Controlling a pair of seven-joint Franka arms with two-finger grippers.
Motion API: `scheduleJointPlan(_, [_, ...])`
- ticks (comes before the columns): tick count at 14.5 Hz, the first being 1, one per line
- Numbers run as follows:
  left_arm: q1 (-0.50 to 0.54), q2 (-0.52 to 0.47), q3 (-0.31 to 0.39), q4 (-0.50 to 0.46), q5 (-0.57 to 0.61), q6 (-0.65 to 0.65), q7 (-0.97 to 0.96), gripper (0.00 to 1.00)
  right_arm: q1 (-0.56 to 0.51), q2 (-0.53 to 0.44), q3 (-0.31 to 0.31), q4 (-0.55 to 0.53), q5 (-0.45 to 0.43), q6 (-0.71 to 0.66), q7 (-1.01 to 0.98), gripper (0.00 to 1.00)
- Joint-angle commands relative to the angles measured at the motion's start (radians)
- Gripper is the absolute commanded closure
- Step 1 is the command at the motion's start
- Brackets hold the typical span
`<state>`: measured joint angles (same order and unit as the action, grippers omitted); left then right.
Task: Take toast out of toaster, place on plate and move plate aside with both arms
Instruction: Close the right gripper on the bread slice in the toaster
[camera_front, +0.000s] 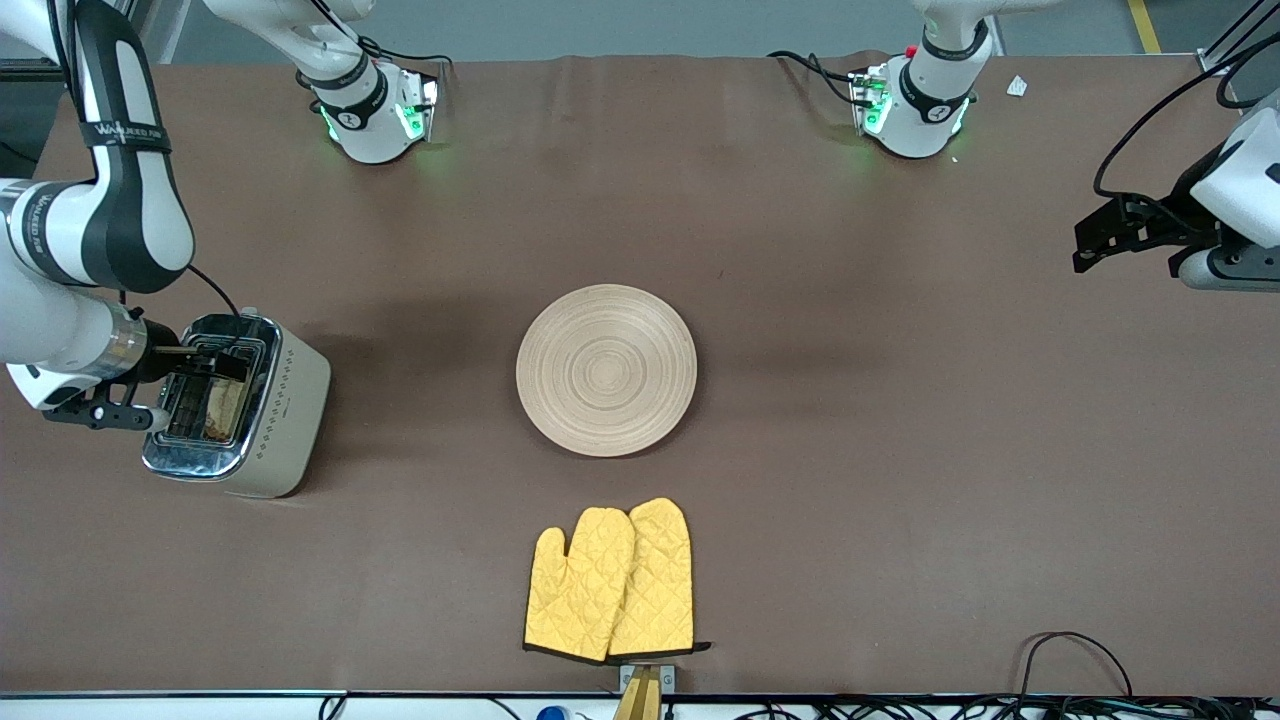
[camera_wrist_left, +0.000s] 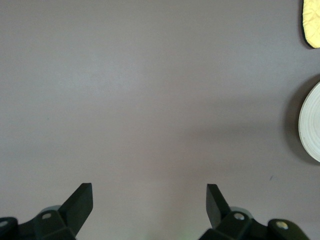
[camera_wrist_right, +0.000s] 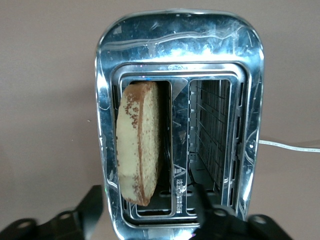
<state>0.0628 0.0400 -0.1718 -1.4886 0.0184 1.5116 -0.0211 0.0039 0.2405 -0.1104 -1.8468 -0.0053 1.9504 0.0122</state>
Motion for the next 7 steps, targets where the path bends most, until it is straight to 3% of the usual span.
scheduleJointPlan(1, [-0.003,0.008,0.0,0.011,-0.005,-0.021,0.013,0.0,0.001,0.02,0.0,0.006,0.018,0.012,0.009,0.8])
scheduleJointPlan(2, [-0.003,0.008,0.0,0.01,-0.005,-0.019,0.013,0.0,0.001,0.022,0.0,0.006,0.018,0.018,0.009,0.9])
scheduleJointPlan(4, [-0.001,0.008,0.0,0.007,-0.005,-0.019,0.013,0.0,0.001,0.026,0.0,0.009,0.018,0.012,0.009,1.0])
scheduleJointPlan(7, [0.0,0.008,0.0,0.001,-0.006,-0.021,0.004,0.0,0.027,0.007,0.014,0.058,0.018,-0.066,0.011,1.0])
